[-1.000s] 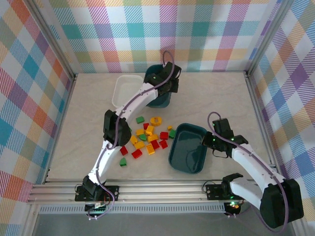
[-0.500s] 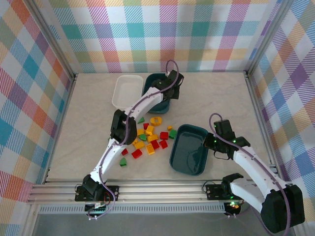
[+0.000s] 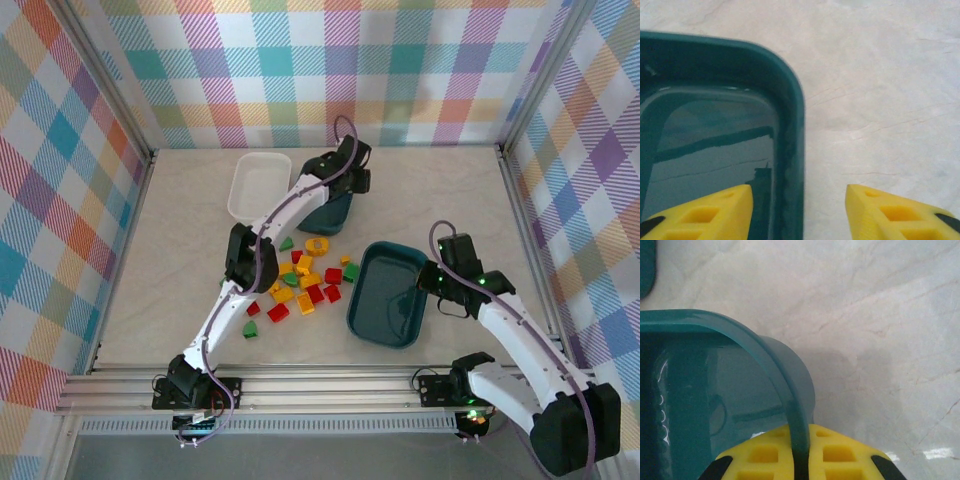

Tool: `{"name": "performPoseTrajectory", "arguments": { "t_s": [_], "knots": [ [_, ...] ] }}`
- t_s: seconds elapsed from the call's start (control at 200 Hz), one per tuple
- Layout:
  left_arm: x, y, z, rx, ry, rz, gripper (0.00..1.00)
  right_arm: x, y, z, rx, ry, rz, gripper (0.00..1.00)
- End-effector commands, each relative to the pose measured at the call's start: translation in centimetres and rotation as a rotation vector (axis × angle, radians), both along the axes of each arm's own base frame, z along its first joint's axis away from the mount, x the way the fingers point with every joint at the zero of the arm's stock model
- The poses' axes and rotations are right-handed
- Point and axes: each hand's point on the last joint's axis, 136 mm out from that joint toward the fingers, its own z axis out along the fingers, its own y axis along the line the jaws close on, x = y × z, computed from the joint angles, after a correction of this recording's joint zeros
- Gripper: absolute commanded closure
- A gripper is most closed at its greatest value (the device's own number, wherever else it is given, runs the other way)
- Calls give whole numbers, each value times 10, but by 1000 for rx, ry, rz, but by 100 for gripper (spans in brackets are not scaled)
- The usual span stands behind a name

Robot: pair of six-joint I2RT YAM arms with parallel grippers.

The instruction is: Sort the legos into containers by color

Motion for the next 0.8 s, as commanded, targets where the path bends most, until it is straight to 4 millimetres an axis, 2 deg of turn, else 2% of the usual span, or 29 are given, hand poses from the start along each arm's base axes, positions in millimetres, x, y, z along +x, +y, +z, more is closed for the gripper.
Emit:
{"name": "performPoseTrajectory", "arguments": {
  "t_s": [0.0,0.08,0.17,0.175,0.28,0.365,0.42,0.515,0.57,0.68,0.795],
  "knots": [
    [-9,-3,94,-146,-94,-47,37,26,-5,27,-51,-79,-23,100],
    [-11,19,127,-161,-120,-30,27,51,-11,39,-76,-112,-53,100],
    [-6,57,137,-152,-114,24,21,85,-17,51,-135,-148,-62,100],
    [-5,59,131,-145,-103,27,21,87,-18,51,-144,-148,-63,100],
    [1,103,113,-152,-15,79,20,135,-25,58,-202,-181,-51,100],
    [4,135,89,-144,58,129,20,173,-36,57,-199,-166,-60,100],
    [5,151,75,-146,94,151,20,198,-33,52,-173,-145,-19,100],
    [5,165,59,-163,132,155,18,235,-26,37,-141,-102,49,100],
    [5,167,51,-177,157,142,17,252,-22,26,-132,-82,92,100],
    [5,171,31,-151,190,141,14,269,-14,-5,-103,-13,151,100],
    [7,173,9,-155,220,138,10,277,-8,-24,-68,21,173,100]
  ]
}}
